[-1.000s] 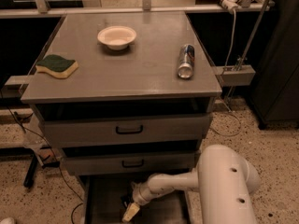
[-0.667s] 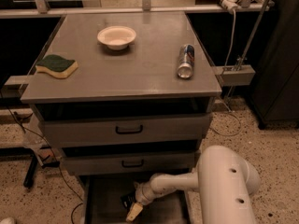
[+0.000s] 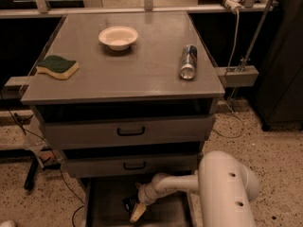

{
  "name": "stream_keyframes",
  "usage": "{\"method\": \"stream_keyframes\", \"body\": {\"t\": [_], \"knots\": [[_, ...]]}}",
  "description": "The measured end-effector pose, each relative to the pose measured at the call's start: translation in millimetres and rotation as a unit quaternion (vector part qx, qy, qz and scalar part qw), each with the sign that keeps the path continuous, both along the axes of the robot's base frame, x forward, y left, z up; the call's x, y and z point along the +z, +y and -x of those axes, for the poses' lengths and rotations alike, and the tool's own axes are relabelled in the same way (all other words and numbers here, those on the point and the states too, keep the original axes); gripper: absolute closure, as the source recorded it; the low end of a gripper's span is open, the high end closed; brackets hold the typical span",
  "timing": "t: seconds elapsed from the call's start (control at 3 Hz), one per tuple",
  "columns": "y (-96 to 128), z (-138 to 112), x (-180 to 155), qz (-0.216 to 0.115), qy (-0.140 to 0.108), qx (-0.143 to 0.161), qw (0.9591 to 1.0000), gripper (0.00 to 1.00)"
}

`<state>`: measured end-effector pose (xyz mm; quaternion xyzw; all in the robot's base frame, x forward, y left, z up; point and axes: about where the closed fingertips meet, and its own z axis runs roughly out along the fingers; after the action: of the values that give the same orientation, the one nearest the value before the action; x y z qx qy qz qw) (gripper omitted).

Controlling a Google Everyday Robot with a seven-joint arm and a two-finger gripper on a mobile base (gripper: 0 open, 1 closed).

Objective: Pick rxbar chocolate from bottom drawer and place on counter

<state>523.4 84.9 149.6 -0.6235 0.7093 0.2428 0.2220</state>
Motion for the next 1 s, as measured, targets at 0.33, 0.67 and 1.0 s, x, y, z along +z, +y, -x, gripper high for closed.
{"method": "stream_keyframes", "body": {"t": [0.33, 0.67, 1.0], "knots": [[-1.0, -10.7, -8.4, -0.002, -0.006, 0.007, 1.0, 0.0], [2.7, -16.3, -16.5, -0.004, -0.008, 0.015, 0.9999, 0.0], [10.2, -13.6, -26.2, -0.012, -0.003, 0.016, 0.9998, 0.0]]}}
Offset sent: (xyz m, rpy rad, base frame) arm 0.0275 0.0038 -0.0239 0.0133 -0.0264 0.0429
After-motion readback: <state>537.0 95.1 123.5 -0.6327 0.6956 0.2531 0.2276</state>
